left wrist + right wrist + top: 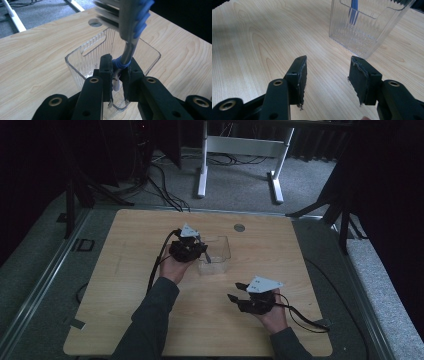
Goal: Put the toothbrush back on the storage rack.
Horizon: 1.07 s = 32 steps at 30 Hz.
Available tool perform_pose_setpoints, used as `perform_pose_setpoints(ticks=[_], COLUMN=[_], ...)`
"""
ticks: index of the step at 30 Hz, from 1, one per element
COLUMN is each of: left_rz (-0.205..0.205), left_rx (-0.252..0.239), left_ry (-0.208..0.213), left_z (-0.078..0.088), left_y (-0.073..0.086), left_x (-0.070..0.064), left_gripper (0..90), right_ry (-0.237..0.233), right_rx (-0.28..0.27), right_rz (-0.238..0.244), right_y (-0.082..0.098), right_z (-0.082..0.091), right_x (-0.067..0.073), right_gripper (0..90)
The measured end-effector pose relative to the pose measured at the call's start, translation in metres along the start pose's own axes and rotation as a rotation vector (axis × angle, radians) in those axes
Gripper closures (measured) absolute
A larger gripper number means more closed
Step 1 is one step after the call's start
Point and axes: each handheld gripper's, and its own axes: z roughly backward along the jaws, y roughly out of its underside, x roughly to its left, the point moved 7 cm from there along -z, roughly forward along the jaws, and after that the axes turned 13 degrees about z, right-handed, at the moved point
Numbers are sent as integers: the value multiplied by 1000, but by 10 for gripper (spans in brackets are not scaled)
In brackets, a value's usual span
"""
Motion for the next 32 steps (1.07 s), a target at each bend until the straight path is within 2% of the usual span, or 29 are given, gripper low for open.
perform_pose_setpoints(ticks=[4,5,9,11,13,24,32], left_rz=[-12,-9,12,24,25,41,44], left_rx=[18,8,-47,-73,-91,-123,-121], left_ry=[-14,-11,-8,7,-1,12,4], left_z=[-1,0,6,11,16,26,34], left_y=[2,1,-5,-9,-11,-13,-6], left_x=[1,1,0,0,1,3,5], left_gripper=[791,778,440,356,320,315,338], right_ry=[0,0,0,-1,0,0,-1], right_rx=[0,0,0,1,1,2,3], right_rz=[-1,-1,0,-1,-1,0,3], right_y=[0,0,0,0,0,0,1], right_z=[0,0,0,0,0,0,-1], right_x=[0,0,0,0,0,0,0], right_gripper=[478,478,478,478,478,478,477])
